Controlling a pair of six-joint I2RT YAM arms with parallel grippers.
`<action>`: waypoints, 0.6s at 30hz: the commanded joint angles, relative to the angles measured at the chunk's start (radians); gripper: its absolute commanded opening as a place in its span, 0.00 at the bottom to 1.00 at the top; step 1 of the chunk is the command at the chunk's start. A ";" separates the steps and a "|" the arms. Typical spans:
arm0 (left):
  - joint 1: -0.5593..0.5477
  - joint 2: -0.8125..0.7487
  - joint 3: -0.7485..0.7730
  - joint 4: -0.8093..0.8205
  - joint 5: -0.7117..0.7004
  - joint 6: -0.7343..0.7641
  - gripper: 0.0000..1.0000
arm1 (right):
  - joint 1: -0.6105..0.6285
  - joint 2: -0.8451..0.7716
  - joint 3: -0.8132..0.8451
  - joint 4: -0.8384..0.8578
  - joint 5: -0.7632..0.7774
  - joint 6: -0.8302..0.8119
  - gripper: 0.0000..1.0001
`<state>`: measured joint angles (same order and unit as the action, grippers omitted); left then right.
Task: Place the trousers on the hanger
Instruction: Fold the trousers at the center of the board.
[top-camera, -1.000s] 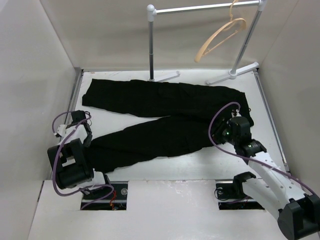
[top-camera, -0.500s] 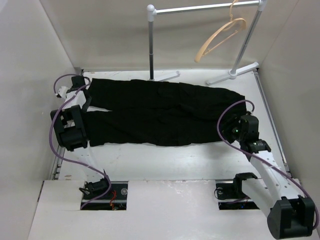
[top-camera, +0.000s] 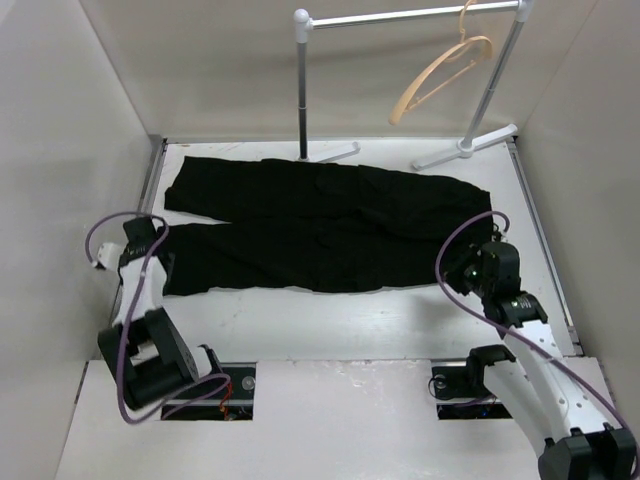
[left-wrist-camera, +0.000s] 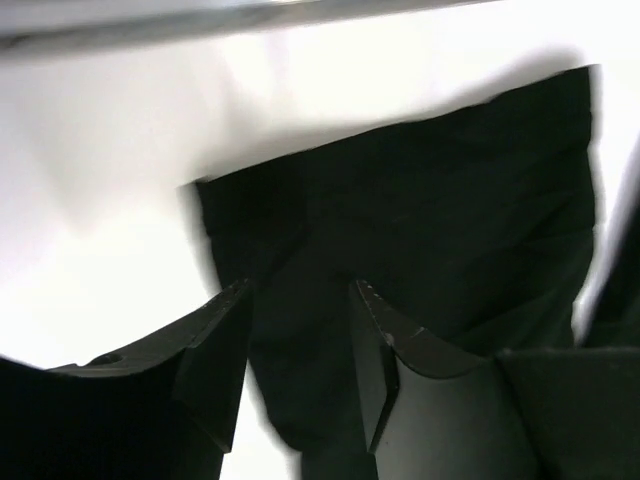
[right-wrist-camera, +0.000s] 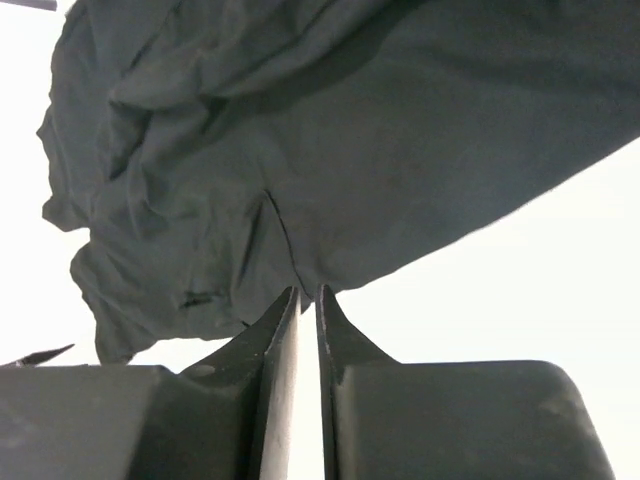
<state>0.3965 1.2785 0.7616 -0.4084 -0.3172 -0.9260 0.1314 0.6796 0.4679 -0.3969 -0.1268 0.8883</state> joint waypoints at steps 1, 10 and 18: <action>0.049 -0.102 -0.109 -0.055 0.062 -0.019 0.42 | 0.007 -0.038 -0.023 -0.039 0.001 -0.015 0.23; 0.117 -0.125 -0.222 0.039 0.130 -0.020 0.48 | 0.055 -0.023 0.009 -0.062 0.012 0.011 0.57; 0.150 0.010 -0.289 0.233 0.133 -0.079 0.26 | -0.160 0.052 -0.006 -0.027 0.029 0.072 0.59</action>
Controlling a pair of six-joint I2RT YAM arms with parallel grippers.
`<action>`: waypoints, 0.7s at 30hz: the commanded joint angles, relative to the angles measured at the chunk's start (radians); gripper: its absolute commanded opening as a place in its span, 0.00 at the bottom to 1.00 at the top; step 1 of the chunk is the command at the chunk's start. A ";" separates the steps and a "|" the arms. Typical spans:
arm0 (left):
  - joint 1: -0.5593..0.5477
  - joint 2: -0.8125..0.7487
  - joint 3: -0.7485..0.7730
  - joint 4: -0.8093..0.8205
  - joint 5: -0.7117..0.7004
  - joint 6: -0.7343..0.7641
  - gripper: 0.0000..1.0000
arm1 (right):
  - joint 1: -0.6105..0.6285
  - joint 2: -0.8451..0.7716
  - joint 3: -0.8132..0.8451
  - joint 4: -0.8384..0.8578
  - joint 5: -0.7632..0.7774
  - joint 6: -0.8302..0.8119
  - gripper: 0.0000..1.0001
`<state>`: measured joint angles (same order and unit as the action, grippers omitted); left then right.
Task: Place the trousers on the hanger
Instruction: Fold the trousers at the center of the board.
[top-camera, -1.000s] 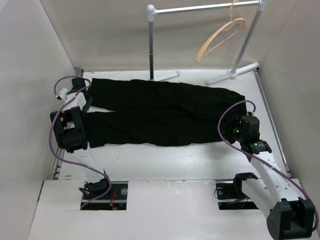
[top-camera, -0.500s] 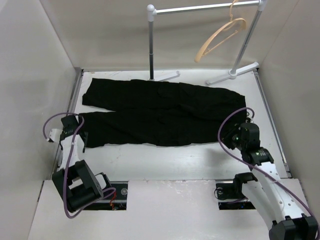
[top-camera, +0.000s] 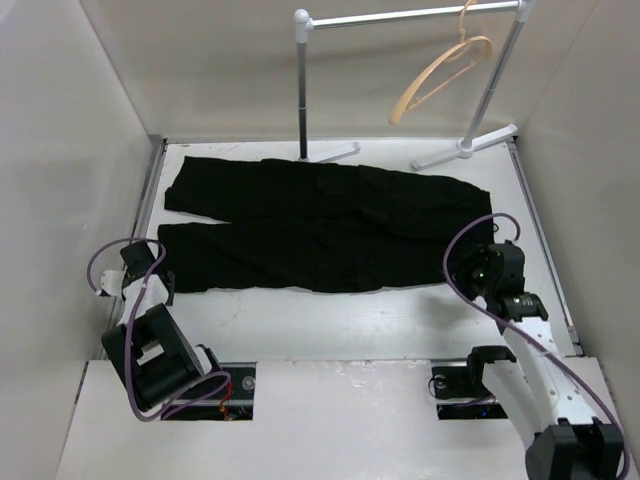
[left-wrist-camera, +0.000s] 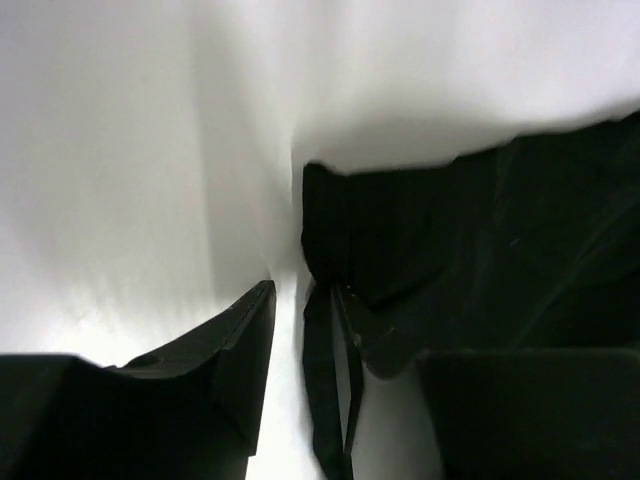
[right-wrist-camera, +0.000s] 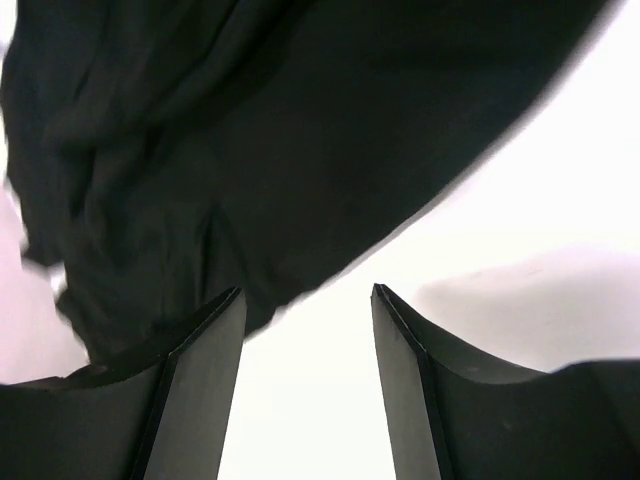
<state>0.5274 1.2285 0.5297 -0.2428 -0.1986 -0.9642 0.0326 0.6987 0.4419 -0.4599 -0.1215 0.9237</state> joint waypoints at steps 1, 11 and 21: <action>0.021 0.066 -0.057 0.092 0.013 -0.047 0.25 | -0.090 0.062 0.018 0.056 0.040 0.038 0.59; -0.146 0.061 0.019 0.005 -0.114 -0.084 0.04 | -0.312 0.356 0.069 0.268 0.284 0.044 0.54; -0.097 0.066 0.041 -0.010 -0.099 -0.097 0.01 | -0.329 0.680 0.175 0.405 0.207 0.000 0.35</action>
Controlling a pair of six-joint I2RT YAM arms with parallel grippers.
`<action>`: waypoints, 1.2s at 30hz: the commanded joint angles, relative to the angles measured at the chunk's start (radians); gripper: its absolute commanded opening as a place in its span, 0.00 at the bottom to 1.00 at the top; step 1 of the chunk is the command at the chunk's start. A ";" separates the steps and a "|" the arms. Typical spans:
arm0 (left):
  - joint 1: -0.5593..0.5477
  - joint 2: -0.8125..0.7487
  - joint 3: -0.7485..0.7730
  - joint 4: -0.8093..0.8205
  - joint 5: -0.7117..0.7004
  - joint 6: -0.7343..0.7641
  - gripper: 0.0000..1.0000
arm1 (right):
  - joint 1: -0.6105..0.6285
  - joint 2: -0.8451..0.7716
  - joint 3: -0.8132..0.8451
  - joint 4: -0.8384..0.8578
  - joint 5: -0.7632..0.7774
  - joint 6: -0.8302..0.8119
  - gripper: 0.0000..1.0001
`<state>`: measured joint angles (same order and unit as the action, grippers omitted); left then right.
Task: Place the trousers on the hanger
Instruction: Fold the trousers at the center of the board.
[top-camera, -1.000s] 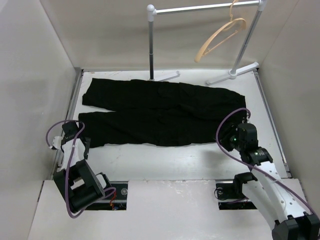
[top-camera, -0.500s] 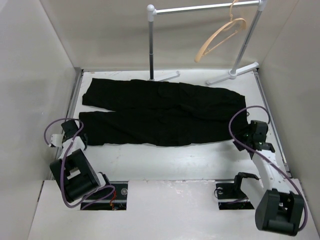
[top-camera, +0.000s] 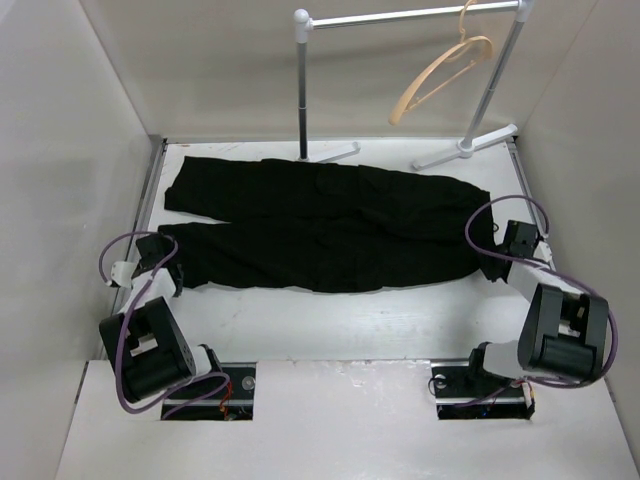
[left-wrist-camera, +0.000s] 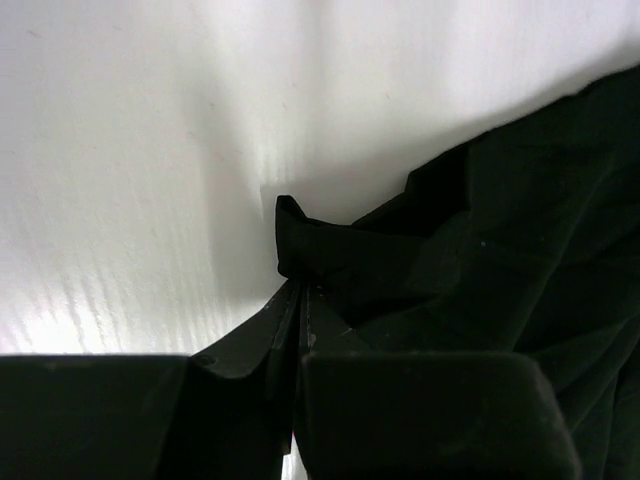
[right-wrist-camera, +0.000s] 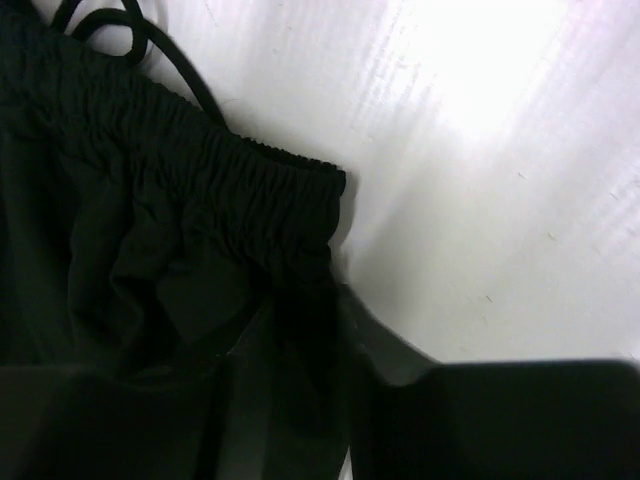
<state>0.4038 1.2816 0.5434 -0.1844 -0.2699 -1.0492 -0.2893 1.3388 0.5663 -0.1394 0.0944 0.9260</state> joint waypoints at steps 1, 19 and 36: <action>0.039 0.013 0.036 -0.072 -0.026 -0.017 0.00 | -0.006 0.052 0.052 0.086 -0.005 -0.001 0.29; 0.143 -0.145 0.315 -0.454 -0.225 0.155 0.00 | -0.052 -0.565 -0.157 -0.374 0.033 0.048 0.05; -0.070 0.297 1.027 -0.374 -0.287 0.186 0.00 | 0.003 -0.291 0.202 -0.279 0.059 -0.023 0.07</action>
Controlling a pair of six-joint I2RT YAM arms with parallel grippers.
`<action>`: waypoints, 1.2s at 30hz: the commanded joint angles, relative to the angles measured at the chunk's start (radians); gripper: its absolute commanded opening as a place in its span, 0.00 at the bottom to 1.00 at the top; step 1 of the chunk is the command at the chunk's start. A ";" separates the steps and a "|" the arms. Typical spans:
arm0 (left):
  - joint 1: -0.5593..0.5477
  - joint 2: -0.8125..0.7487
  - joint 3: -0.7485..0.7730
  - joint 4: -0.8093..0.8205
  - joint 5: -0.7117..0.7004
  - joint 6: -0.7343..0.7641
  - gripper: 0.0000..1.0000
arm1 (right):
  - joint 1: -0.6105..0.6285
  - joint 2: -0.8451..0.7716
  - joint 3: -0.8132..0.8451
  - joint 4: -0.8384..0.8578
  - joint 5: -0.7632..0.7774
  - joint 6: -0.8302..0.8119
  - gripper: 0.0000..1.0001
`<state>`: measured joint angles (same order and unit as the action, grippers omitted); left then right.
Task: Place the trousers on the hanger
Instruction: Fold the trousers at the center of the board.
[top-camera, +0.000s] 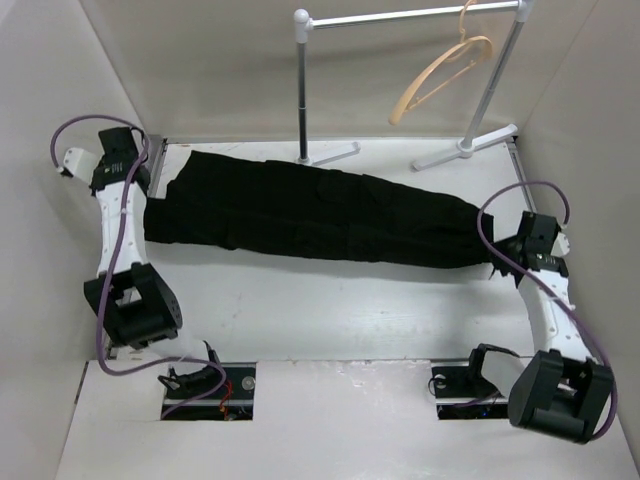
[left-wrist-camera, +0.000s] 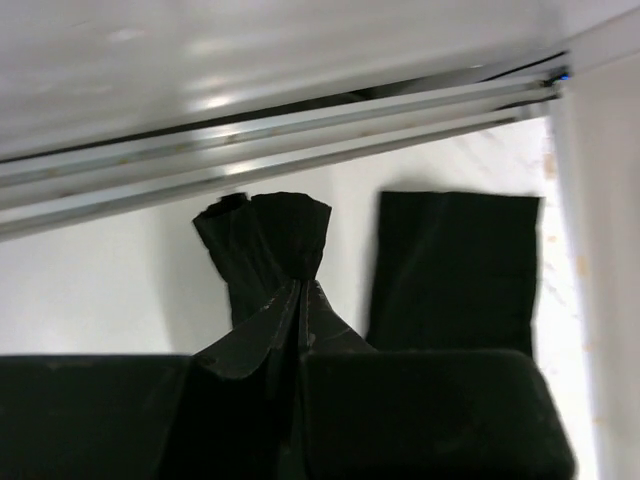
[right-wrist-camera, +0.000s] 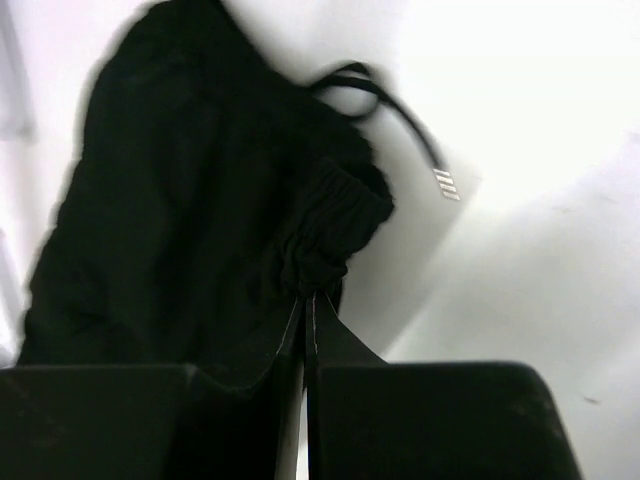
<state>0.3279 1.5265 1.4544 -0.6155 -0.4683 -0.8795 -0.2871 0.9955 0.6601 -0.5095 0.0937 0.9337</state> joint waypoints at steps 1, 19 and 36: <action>0.000 0.085 0.156 0.057 -0.089 0.016 0.00 | 0.001 0.086 0.145 0.094 0.052 -0.030 0.07; -0.114 0.791 0.964 0.080 -0.064 0.019 0.00 | -0.001 0.840 0.840 0.129 -0.032 -0.012 0.07; -0.066 0.295 0.013 0.411 0.238 0.018 0.58 | 0.084 0.557 0.417 0.368 -0.052 0.034 0.29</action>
<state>0.2485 2.0247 1.7157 -0.3325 -0.3359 -0.8280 -0.2188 1.6924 1.2148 -0.2569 0.0200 0.9390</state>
